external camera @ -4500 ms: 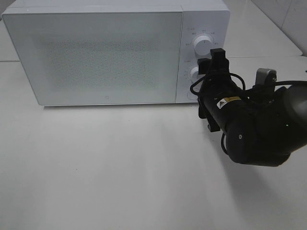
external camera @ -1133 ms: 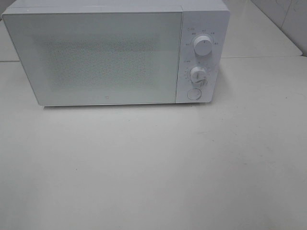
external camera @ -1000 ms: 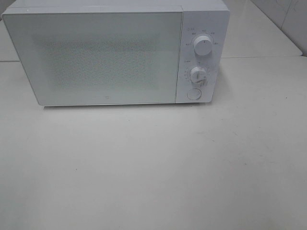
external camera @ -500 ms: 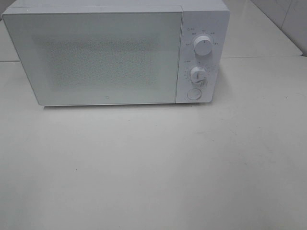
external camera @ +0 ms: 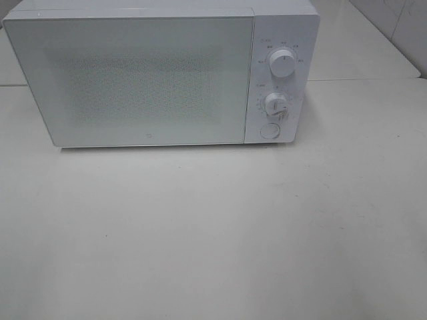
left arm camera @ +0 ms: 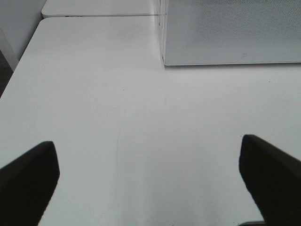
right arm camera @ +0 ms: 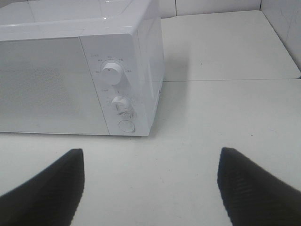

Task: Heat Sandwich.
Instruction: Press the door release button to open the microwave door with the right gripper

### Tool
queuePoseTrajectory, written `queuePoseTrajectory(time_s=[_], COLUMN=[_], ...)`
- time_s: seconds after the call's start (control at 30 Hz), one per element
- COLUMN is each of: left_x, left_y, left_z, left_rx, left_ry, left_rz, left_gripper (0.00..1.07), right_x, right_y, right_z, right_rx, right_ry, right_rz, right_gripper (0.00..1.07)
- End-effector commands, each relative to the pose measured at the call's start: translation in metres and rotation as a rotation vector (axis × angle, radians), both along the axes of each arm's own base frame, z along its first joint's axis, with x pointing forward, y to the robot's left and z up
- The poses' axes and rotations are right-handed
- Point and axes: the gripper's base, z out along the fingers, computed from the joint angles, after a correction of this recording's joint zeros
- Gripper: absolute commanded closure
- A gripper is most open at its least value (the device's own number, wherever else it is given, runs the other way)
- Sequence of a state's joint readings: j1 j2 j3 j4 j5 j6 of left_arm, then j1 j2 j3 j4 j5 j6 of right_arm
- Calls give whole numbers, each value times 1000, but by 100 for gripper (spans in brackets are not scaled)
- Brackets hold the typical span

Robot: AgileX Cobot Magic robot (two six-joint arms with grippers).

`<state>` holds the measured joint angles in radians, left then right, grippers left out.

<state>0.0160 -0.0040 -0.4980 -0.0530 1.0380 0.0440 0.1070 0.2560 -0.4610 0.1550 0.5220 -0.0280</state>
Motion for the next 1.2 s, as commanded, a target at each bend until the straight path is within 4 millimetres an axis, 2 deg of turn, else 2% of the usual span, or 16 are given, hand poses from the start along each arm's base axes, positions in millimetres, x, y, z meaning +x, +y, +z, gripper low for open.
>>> queuePoseTrajectory(time_s=[0.03, 0.1, 0.13, 0.4, 0.63, 0.7, 0.8, 0.9, 0.97, 1.2], left_x=[-3, -3, -3, -3, -3, -3, -3, -3, -3, -3], left_y=[-1, -1, -1, -1, -1, -1, -1, -1, -1, -1], left_z=[-1, -1, -1, -1, -1, -1, -1, -1, -1, -1], left_rx=[-9, -9, -9, -9, -9, -9, -9, -9, -9, -9], left_ry=[-25, -25, -25, -25, -25, -25, -25, -25, -25, -25], left_rz=[-5, -5, -5, -5, -5, -5, -5, -5, -5, -5], left_gripper=[8, 8, 8, 8, 8, 8, 8, 8, 8, 8], right_x=[18, 34, 34, 74, 98, 110, 115, 123, 125, 140], right_y=[0, 0, 0, -1, -2, -2, -2, 5, 7, 36], right_z=[-4, -10, -10, -24, -38, -46, -54, -73, -78, -110], right_rx=[18, 19, 19, 25, 16, 10, 6, -7, -6, -74], right_ry=[-30, -28, -28, -131, -170, -173, -191, -201, -198, -166], right_rz=[-30, -46, -46, -104, -135, -147, -155, -131, -129, -101], right_gripper=[32, 32, 32, 32, 32, 32, 32, 32, 32, 32])
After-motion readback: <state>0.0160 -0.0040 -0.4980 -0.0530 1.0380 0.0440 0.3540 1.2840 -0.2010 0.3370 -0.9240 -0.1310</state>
